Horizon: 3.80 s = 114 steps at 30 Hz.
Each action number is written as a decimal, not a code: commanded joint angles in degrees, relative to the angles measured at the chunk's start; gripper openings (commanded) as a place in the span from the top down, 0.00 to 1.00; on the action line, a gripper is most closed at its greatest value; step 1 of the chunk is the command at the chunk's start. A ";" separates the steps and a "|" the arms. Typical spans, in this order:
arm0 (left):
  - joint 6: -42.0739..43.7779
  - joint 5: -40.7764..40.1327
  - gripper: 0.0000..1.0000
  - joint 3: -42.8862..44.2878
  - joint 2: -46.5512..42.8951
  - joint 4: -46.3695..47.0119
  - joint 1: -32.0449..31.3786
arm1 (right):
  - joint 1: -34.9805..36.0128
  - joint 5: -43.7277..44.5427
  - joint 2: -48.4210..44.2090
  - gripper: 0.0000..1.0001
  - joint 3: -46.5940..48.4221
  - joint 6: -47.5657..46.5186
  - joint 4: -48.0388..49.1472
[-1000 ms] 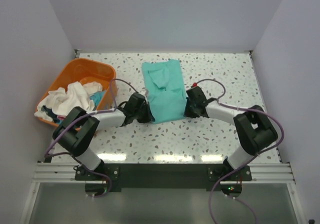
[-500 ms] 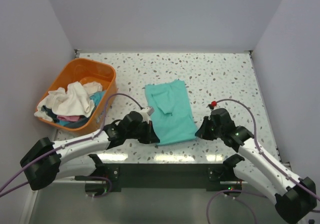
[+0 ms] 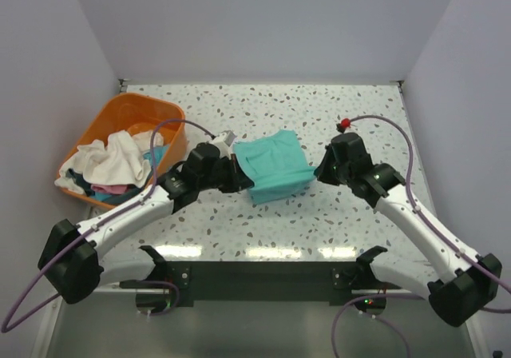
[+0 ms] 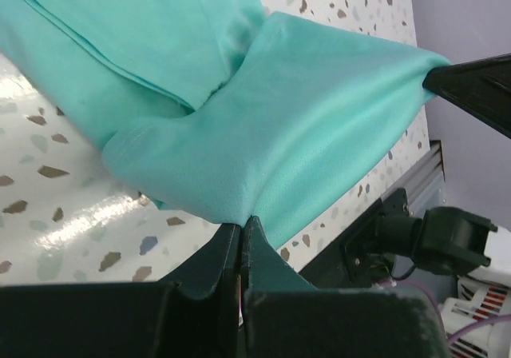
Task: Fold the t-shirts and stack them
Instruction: Fold the tshirt, then neatly place the folded tshirt to the corner
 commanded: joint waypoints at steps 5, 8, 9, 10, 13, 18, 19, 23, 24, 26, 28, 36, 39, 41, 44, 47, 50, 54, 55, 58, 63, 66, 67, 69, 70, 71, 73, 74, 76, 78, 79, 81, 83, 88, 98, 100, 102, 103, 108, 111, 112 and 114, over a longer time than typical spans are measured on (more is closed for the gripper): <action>6.05 1.58 1.00 11.41 8.40 -0.76 4.93 | -0.75 8.06 14.04 1.00 13.93 -2.73 4.73; 6.49 4.56 1.00 14.49 12.62 0.72 7.65 | -1.37 7.97 18.88 1.00 19.11 -3.43 5.43; 6.58 5.27 1.00 15.29 14.63 0.90 8.88 | -1.72 7.62 21.32 1.00 20.08 -3.61 5.52; 6.67 5.63 1.00 16.60 15.61 0.91 9.50 | -2.24 6.92 22.39 1.00 20.96 -3.79 5.78; 6.49 7.03 1.00 17.75 18.34 1.61 11.79 | -4.18 4.55 27.39 1.00 24.21 -4.23 6.22; 6.84 8.97 1.00 20.30 23.86 3.72 16.00 | -6.20 0.86 34.17 1.00 29.04 -5.46 8.24; 7.19 9.75 1.00 21.70 24.92 3.81 16.53 | -6.55 0.68 35.22 1.00 29.84 -5.63 8.59; 7.63 10.20 1.00 25.31 31.33 3.90 18.73 | -7.35 -1.43 43.12 1.00 35.89 -6.95 9.82; 7.63 10.37 1.00 26.01 32.39 3.98 19.08 | -7.35 -1.78 44.54 1.00 37.13 -7.30 9.74; 7.46 10.46 1.00 27.77 34.33 4.59 19.79 | -7.61 -3.01 49.00 1.00 40.46 -7.74 9.74; 7.46 9.50 1.00 30.04 37.05 5.04 20.58 | -7.87 -3.10 51.83 1.00 42.41 -7.48 9.83; 10.79 6.34 0.00 40.95 45.58 2.23 22.08 | -8.66 -4.77 62.03 0.56 50.93 -7.99 13.35; 11.59 5.98 0.00 41.93 43.93 0.64 21.99 | -8.75 -6.00 63.19 0.01 54.81 -9.84 9.92; 11.59 5.90 0.00 39.65 40.78 1.43 21.81 | -8.67 -6.53 60.39 0.01 52.54 -10.03 10.00; 11.50 4.58 0.00 35.78 36.47 2.31 20.50 | -8.66 -8.37 53.71 0.01 44.57 -10.55 13.85; 11.41 4.40 0.00 33.31 34.96 3.80 17.87 | -8.58 -14.95 49.05 0.01 37.18 -9.60 17.72; 11.06 5.01 0.00 33.40 36.79 5.03 15.93 | -8.58 -18.92 49.03 0.01 34.43 -8.19 18.70; 11.06 7.39 0.00 35.14 41.10 6.53 15.84 | -8.58 -21.73 52.36 0.01 34.77 -7.83 19.14; 11.32 7.21 0.00 35.77 43.11 6.10 15.92 | -8.58 -21.91 53.42 0.01 35.64 -7.92 19.58; 11.50 8.26 0.00 37.79 47.24 6.44 16.80 | -8.58 -20.95 58.25 0.02 40.28 -8.35 18.27; 12.29 7.48 0.00 40.52 52.44 4.78 18.03 | -8.84 -19.54 67.82 0.01 48.56 -12.31 16.86; 12.03 6.34 0.00 40.34 53.94 3.90 19.17 | -8.93 -18.40 72.39 0.01 53.13 -14.24 15.81; 12.11 5.90 0.00 40.26 54.37 3.37 19.61 | -9.02 -18.31 73.02 0.01 54.36 -15.03 15.37; 12.82 5.63 0.00 39.55 54.20 3.19 19.88 | -9.02 -18.92 73.55 0.01 54.46 -15.56 15.97; 12.99 5.54 0.00 39.29 54.20 3.19 19.97 | -9.02 -19.10 73.47 0.02 54.20 -15.83 16.24; 13.78 5.72 0.00 39.11 54.03 3.19 19.97 | -9.02 -19.10 73.29 0.01 54.19 -15.92 16.42; 14.92 5.28 0.00 39.29 53.32 2.76 19.97 | -9.02 -18.31 72.33 0.01 54.89 -16.35 15.81; 15.36 5.10 0.00 40.16 53.06 2.23 19.97 | -9.10 -17.79 71.80 0.02 55.42 -16.53 15.19; 16.42 5.45 0.00 40.87 51.31 1.00 19.97 | -9.10 -16.90 69.18 0.01 56.83 -17.40 13.08; 16.86 6.33 0.00 41.05 47.81 0.82 19.88 | -9.10 -16.73 66.36 0.01 55.18 -18.20 13.34; 16.86 6.51 0.00 41.05 46.57 0.47 19.88 | -9.10 -16.20 63.56 0.01 54.29 -19.33 13.34; 16.69 8.61 0.00 39.21 41.75 -0.06 19.71 | -9.28 -15.58 60.73 0.01 51.31 -21.27 13.52; 16.16 9.15 0.00 33.95 37.61 1.51 19.27 | -9.72 -13.92 58.28 0.01 49.46 -24.78 13.34; 15.98 6.25 0.00 26.38 25.13 -0.41 18.65 | -9.90 -9.69 58.87 0.01 47.70 -32.43 8.51; 14.14 -2.18 0.00 3.70 1.92 -4.53 18.47 | -10.51 -8.20 64.85 0.28 48.30 -34.20 6.58; 13.96 -3.24 0.00 0.72 -1.69 -6.73 18.56 | -10.51 -9.33 66.43 0.32 48.74 -34.20 6.40; 14.14 -4.04 0.00 -0.70 -4.49 -8.75 18.56 | -10.51 -9.43 67.13 0.37 48.48 -34.20 6.40; 13.96 -4.39 0.00 -1.75 -5.21 -9.28 18.56 | -10.42 -9.43 67.66 0.40 48.39 -34.29 6.40; 12.73 -4.22 0.00 -3.42 -7.41 -11.84 18.56 | -10.51 -11.36 69.77 0.47 47.25 -34.11 6.93; 11.68 -3.77 0.00 -4.57 -8.72 -11.66 18.56 | -10.42 -10.58 70.91 0.54 46.81 -32.88 6.93; 11.41 -4.03 0.00 -4.74 -9.08 -11.66 18.56 | -10.42 -9.88 71.09 0.60 46.64 -31.92 7.10; 11.06 -5.44 0.00 -4.66 -9.61 -12.27 18.56 | -10.51 -8.56 71.70 0.68 46.98 -30.52 6.58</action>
